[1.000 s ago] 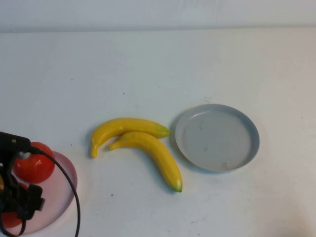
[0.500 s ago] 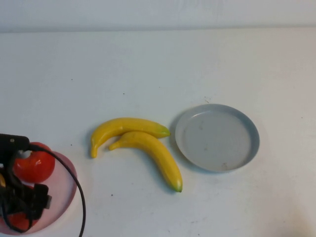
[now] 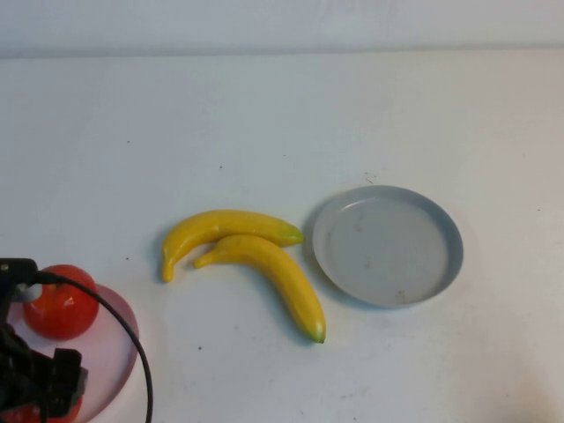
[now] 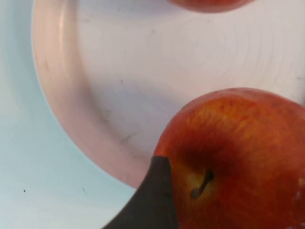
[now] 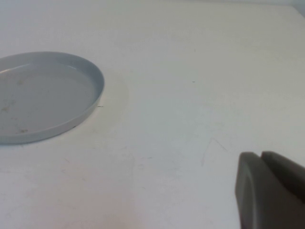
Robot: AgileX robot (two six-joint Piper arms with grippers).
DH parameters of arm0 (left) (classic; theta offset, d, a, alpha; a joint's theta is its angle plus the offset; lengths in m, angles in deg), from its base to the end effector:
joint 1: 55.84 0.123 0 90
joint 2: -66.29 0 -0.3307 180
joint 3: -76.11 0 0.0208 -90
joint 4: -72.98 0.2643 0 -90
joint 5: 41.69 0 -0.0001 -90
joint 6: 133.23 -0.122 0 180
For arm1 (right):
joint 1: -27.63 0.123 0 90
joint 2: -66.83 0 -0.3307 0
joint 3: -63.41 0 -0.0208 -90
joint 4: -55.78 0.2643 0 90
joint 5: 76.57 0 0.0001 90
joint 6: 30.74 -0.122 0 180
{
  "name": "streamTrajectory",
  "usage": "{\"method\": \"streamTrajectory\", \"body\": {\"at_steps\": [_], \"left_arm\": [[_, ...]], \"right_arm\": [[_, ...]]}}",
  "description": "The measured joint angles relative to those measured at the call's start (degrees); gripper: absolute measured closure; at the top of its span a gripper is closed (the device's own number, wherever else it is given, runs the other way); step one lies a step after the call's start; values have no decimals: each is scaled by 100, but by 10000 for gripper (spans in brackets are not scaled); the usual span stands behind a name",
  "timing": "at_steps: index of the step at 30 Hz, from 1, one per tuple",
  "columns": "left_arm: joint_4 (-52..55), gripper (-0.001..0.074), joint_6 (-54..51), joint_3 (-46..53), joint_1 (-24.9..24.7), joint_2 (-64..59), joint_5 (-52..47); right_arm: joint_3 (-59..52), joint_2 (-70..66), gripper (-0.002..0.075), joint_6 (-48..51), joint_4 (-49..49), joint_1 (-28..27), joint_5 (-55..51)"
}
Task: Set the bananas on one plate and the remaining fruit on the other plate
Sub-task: Put one type of fruit in the left plate
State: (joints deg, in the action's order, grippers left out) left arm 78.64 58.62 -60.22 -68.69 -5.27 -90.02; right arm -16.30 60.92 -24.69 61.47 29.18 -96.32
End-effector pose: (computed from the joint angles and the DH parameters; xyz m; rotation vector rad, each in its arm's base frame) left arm 0.1755 -0.0308 0.2262 0.1031 2.8419 0.0279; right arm 0.0505 0.0055 0.1657 -0.0595 1.8366 0.0413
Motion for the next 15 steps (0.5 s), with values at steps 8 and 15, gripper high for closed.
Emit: {"method": "streamTrajectory", "body": {"at_steps": [8, 15], "left_arm": [[0, 65, -13, 0, 0, 9, 295], [12, 65, -59, 0, 0, -392, 424]], "right_arm": [[0, 0, 743, 0, 0, 0, 0], [0, 0, 743, 0, 0, 0, 0]]}}
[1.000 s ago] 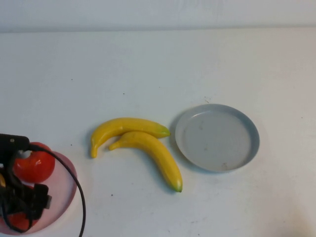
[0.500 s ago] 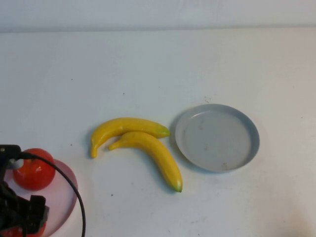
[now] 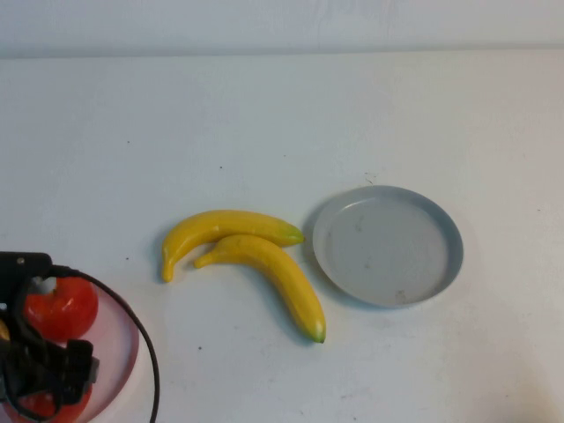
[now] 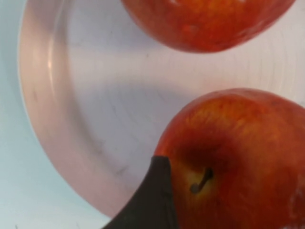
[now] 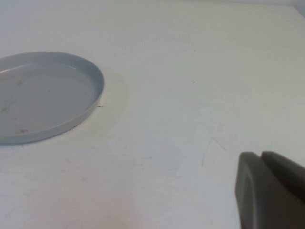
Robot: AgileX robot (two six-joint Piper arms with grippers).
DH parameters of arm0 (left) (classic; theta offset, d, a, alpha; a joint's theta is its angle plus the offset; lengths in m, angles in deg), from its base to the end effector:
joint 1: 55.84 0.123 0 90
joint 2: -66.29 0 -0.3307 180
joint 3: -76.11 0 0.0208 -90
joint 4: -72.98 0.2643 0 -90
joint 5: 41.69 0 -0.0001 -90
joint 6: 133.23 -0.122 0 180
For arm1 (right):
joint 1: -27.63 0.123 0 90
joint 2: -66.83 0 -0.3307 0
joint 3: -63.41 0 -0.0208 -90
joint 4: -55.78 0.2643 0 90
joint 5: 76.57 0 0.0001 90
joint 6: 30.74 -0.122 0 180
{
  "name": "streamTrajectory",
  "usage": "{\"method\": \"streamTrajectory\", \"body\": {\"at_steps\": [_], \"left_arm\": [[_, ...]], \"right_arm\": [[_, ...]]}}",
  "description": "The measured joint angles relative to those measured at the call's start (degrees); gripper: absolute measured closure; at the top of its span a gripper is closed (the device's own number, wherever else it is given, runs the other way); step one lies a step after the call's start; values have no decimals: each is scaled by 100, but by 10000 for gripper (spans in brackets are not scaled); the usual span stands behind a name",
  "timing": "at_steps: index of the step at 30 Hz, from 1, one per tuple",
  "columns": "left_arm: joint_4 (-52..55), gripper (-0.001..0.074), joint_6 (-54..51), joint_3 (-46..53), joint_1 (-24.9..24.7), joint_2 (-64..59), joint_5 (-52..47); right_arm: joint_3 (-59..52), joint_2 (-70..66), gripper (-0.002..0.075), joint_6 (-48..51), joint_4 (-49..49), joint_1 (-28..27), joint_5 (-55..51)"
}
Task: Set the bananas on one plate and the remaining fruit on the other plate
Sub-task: Put one type of fruit in the left plate
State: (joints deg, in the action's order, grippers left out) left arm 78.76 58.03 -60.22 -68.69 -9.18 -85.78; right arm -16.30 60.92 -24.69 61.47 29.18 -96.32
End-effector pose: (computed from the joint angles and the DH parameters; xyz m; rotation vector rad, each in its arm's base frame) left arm 0.1904 -0.0347 0.2161 0.1276 2.8359 0.0249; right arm 0.0505 0.0055 0.1657 -0.0595 1.8366 0.0413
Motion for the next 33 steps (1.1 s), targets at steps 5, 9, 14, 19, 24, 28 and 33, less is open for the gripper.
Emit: {"method": "streamTrajectory", "body": {"at_steps": [5, 9, 14, 19, 24, 28, 33], "left_arm": [[142, 65, -21, -76, 0, -268, 310], [260, 65, -33, -76, 0, -395, 862], [305, 65, -71, -64, 0, -481, 1319], [305, 65, -73, -64, 0, -468, 1180], [305, 65, -73, -42, 0, -167, 982], [305, 65, -73, -42, 0, 249, 971], [239, 65, -73, -42, 0, 641, 892]], "right_arm": [[0, 0, 743, 0, 0, 0, 0], [0, 0, 743, 0, 0, 0, 0], [0, 0, 743, 0, 0, 0, 0], [0, 0, 743, 0, 0, 0, 0], [0, 0, 743, 0, 0, 0, 0], [0, 0, 743, 0, 0, 0, 0], [0, 0, 743, 0, 0, 0, 0]]}}
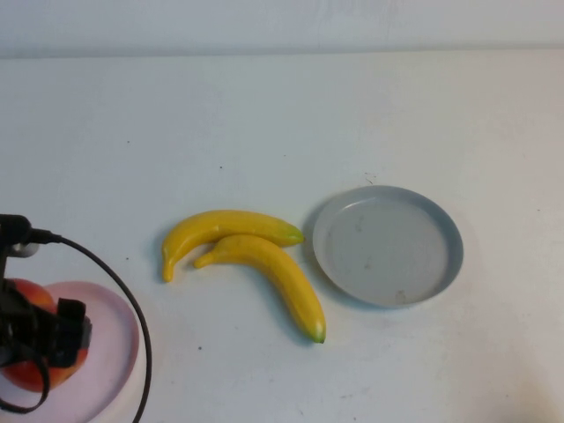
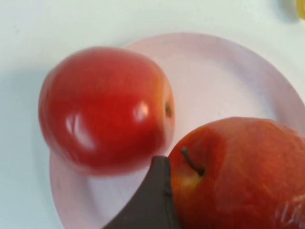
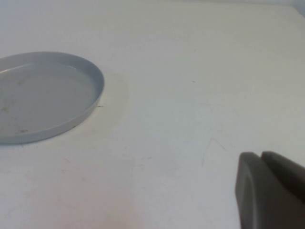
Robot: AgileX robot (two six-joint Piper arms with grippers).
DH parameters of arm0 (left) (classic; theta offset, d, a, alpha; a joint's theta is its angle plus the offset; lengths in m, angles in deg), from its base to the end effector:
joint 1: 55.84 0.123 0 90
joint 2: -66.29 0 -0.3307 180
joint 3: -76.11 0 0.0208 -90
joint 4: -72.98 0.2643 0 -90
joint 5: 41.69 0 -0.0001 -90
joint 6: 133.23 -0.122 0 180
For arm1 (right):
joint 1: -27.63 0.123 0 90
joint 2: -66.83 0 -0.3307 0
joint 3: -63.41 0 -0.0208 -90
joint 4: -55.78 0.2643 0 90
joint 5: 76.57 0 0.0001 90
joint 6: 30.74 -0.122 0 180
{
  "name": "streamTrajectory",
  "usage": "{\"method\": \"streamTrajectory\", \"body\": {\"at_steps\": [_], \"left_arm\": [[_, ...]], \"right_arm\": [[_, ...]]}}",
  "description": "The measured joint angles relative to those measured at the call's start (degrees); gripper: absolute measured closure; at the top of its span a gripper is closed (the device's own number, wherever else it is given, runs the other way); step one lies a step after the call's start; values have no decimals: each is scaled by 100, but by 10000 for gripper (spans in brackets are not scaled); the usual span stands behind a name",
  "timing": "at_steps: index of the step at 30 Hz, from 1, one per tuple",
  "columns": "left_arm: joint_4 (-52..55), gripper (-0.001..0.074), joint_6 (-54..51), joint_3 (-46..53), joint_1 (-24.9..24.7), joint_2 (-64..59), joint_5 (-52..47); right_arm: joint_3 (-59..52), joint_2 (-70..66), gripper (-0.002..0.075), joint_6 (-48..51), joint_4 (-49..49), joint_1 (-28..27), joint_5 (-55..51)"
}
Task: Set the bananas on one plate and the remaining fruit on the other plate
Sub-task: Put one type of fruit in the left plate
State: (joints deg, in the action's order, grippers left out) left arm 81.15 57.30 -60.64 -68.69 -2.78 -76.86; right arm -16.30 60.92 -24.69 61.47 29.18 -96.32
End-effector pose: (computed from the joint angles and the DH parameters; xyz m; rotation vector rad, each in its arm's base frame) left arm 0.1972 -0.0347 0.2485 0.1706 2.5585 -0.0054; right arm 0.0505 0.0055 0.1657 -0.0595 1.8366 0.0413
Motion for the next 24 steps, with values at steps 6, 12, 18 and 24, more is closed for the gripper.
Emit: {"method": "streamTrajectory", "body": {"at_steps": [6, 12, 18, 24], "left_arm": [[-131, 65, -151, 26, 0, 89, 2], [-108, 69, -217, 26, -12, 89, 52], [-260, 66, -261, 34, -12, 77, 79], [-363, 66, -261, 34, -60, 67, -13]], "right_arm": [[0, 0, 743, 0, 21, 0, -4], [0, 0, 743, 0, 52, 0, -13], [0, 0, 743, 0, 68, 0, -13], [0, 0, 743, 0, 68, 0, -13]]}}
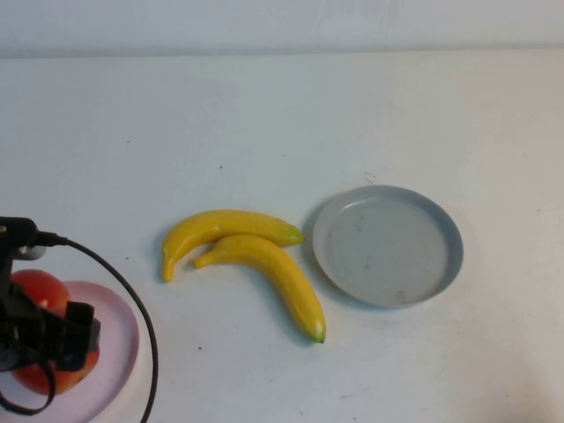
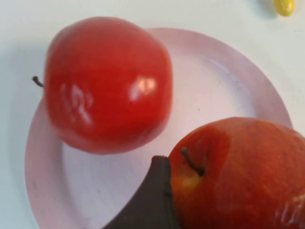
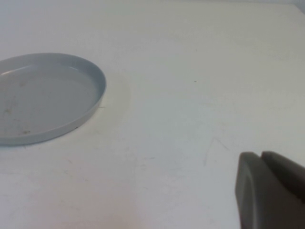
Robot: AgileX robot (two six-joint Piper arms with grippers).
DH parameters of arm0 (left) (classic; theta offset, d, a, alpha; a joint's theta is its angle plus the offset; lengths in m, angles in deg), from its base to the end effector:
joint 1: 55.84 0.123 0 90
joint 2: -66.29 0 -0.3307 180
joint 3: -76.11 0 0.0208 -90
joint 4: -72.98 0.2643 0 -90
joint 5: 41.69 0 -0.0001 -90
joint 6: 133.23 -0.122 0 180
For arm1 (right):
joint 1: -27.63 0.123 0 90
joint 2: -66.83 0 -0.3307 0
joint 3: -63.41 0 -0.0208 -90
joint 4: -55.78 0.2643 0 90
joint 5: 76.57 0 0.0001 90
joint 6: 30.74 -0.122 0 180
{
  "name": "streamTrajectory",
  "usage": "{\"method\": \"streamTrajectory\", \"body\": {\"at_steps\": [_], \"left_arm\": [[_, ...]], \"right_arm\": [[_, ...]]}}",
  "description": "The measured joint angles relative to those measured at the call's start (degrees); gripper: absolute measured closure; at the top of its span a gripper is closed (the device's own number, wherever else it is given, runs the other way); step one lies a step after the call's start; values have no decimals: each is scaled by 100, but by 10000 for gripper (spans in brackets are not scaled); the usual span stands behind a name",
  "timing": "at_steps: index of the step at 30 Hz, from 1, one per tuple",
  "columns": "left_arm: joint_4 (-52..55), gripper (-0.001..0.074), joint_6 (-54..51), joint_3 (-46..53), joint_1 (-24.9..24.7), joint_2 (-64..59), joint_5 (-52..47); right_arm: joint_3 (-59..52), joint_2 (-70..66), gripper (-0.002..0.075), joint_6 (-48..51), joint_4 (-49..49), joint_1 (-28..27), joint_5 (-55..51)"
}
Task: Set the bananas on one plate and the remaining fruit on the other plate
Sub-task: Put one type of fruit in the left plate
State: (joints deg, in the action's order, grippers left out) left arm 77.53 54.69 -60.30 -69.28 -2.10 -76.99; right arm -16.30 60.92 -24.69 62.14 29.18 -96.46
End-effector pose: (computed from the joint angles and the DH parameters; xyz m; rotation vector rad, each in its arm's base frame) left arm 0.1929 -0.0403 0.2483 0.1895 2.5615 -0.0577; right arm 0.0504 0.0060 0.1655 -0.0524 1.8389 0.0528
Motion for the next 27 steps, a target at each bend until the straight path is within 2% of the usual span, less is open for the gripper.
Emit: {"method": "streamTrajectory", "body": {"at_steps": [6, 12, 27], "left_arm": [[-384, 66, 0, 0, 0, 0, -290], [-38, 65, -55, 0, 0, -27, -664], [148, 65, -176, 0, 0, -1144, 401]], "right_arm": [[0, 0, 743, 0, 2, 0, 0], [0, 0, 743, 0, 12, 0, 0], [0, 0, 743, 0, 12, 0, 0]]}}
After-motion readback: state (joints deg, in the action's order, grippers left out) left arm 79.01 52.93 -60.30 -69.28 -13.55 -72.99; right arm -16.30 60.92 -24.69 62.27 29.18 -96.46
